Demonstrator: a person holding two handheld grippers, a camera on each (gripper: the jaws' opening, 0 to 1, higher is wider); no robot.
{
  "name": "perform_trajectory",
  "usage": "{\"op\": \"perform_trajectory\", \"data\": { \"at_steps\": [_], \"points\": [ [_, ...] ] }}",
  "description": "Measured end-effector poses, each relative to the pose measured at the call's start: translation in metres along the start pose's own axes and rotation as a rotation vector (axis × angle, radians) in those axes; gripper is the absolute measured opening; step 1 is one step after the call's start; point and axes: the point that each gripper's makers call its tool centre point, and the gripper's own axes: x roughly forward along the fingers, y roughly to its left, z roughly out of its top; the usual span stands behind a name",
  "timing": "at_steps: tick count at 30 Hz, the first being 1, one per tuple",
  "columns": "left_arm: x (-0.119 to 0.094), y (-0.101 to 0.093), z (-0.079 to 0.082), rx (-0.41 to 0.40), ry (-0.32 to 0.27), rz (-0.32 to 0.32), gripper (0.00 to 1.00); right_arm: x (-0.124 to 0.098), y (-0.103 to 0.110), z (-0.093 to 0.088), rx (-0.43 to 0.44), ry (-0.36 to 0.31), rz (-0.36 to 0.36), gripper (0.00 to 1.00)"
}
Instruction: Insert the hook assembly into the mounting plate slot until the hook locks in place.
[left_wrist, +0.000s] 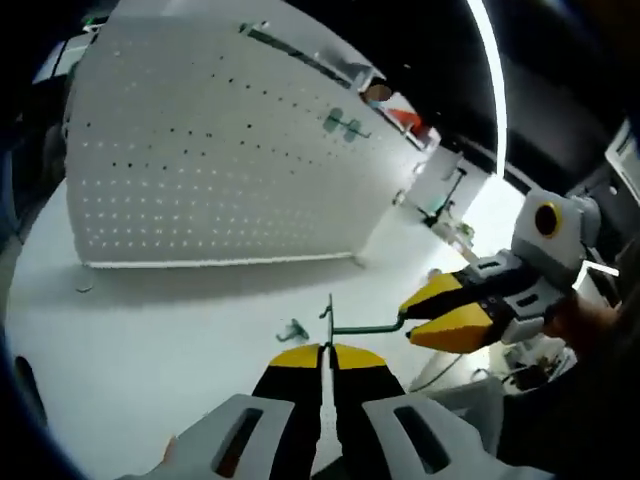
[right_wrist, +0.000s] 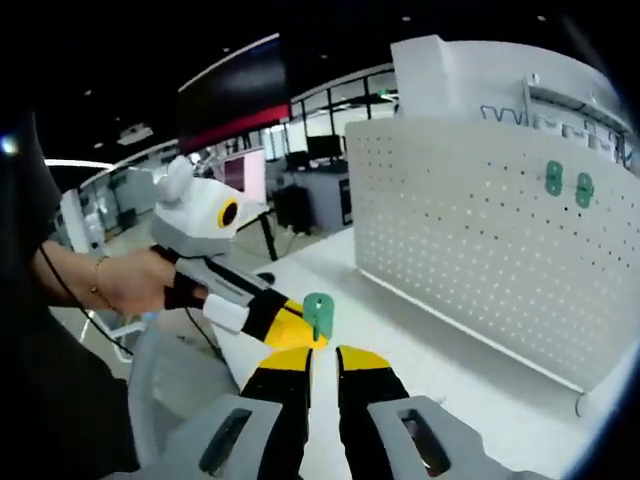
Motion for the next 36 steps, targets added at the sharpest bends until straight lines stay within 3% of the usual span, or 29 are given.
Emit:
{"op": "perform_trajectory", "data": {
  "at_steps": [7, 10, 15, 17, 19, 23, 31, 36],
  "points": [
    [0.001, -0.004, 0.002, 0.083, 0.002, 0.016, 0.02, -0.006, 0.002, -0.002, -0.015, -0.004, -0.001, 0.04],
    [0.001, -0.007, 0.005, 0.101, -0.009, 0.018, 0.02, -0.006, 0.003, -0.006, -0.075, 0.007, -0.001, 0.02],
    [0.001, -0.009, 0.011, 0.149, -0.019, 0.032, 0.02, -0.004, 0.004, -0.009, -0.015, 0.014, -0.008, 0.05],
    [0.0, -0.01, 0.014, 0.186, -0.021, 0.044, 0.02, -0.004, 0.004, -0.003, 0.052, -0.01, -0.02, 0.05],
    [0.0, -0.011, 0.015, 0.2, -0.023, 0.042, 0.02, -0.004, 0.006, 0.007, 0.059, -0.047, -0.007, 0.05],
    [0.001, -0.015, 0.016, 0.194, -0.031, 0.032, 0.02, -0.002, 0.0, 0.014, 0.033, -0.061, -0.051, 0.04],
    [-0.003, -0.021, 0.022, 0.179, -0.064, 0.04, 0.02, 0.001, 0.001, 0.019, 0.068, -0.089, -0.047, 0.04],
    [-0.003, -0.027, 0.024, 0.171, -0.082, 0.028, 0.02, 0.002, 0.0, 0.025, 0.044, -0.135, -0.067, 0.02]
  ]
}}
